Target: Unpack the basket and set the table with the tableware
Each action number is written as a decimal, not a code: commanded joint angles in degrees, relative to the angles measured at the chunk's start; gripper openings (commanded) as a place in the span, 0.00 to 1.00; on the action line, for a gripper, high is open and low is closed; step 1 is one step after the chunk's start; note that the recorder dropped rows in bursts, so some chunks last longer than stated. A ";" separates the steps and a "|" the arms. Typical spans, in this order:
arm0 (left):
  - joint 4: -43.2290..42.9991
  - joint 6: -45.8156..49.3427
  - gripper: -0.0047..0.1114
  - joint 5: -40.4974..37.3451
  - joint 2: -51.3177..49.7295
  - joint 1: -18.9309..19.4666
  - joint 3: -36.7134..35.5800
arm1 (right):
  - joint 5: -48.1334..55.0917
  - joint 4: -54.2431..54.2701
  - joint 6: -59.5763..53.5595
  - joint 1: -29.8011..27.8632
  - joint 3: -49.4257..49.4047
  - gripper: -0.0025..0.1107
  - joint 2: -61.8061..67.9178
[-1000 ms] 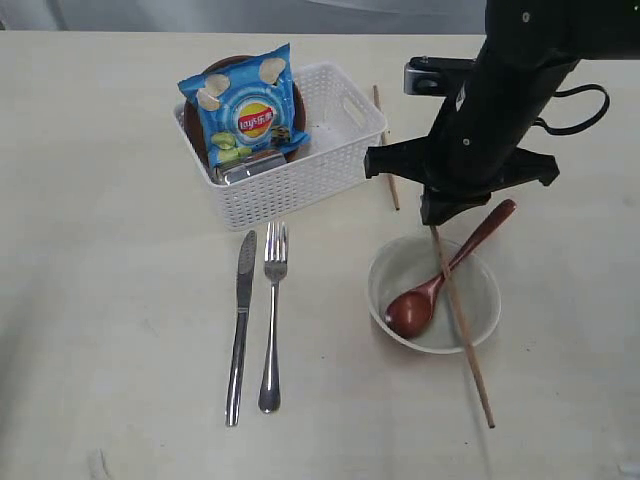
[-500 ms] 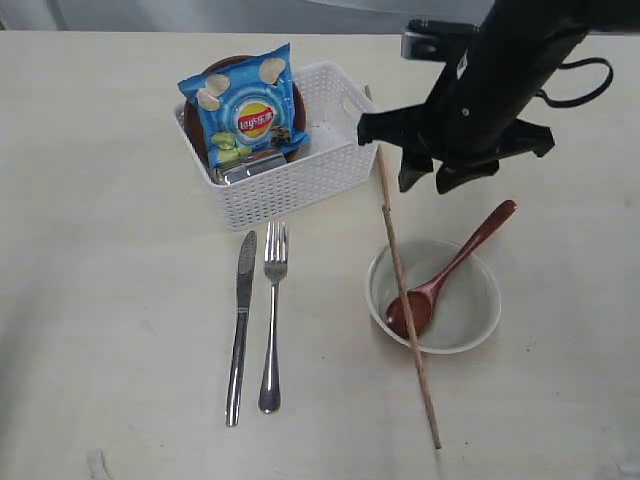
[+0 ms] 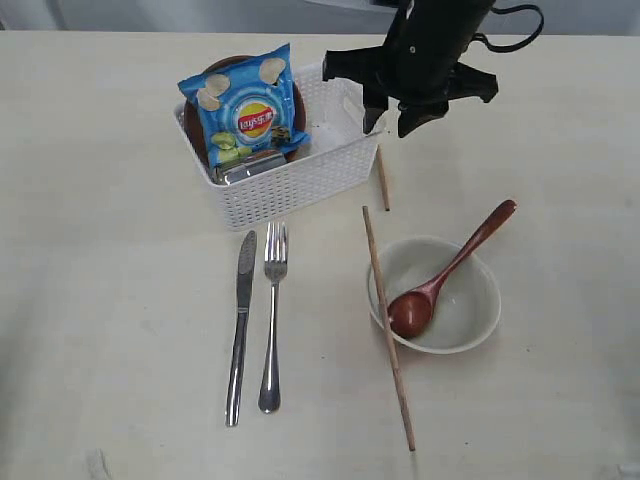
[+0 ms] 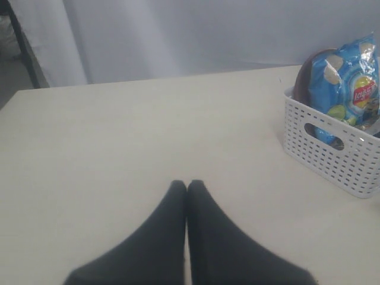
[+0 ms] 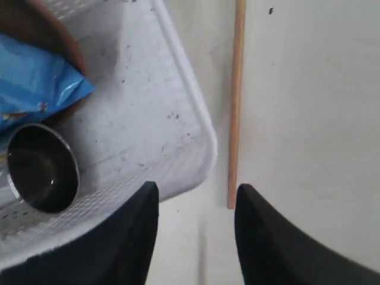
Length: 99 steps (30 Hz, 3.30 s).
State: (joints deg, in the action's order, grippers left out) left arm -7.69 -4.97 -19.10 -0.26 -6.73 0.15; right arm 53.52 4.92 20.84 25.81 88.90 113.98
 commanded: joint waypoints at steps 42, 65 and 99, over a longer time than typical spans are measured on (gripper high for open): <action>-0.02 0.09 0.04 0.41 0.26 0.21 -0.15 | -0.31 -0.73 -13.20 -2.21 2.98 0.38 16.62; -0.02 0.09 0.04 0.41 0.26 0.21 -0.15 | 1.83 -6.28 -13.64 -1.70 2.98 0.38 8.87; -0.02 0.09 0.04 0.41 0.26 0.21 -0.15 | -0.59 -11.01 -8.85 1.18 2.98 0.09 15.92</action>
State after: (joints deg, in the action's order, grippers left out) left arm -7.69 -4.97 -19.10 -0.26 -6.73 0.15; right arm 51.74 -5.07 12.22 27.06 92.19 128.75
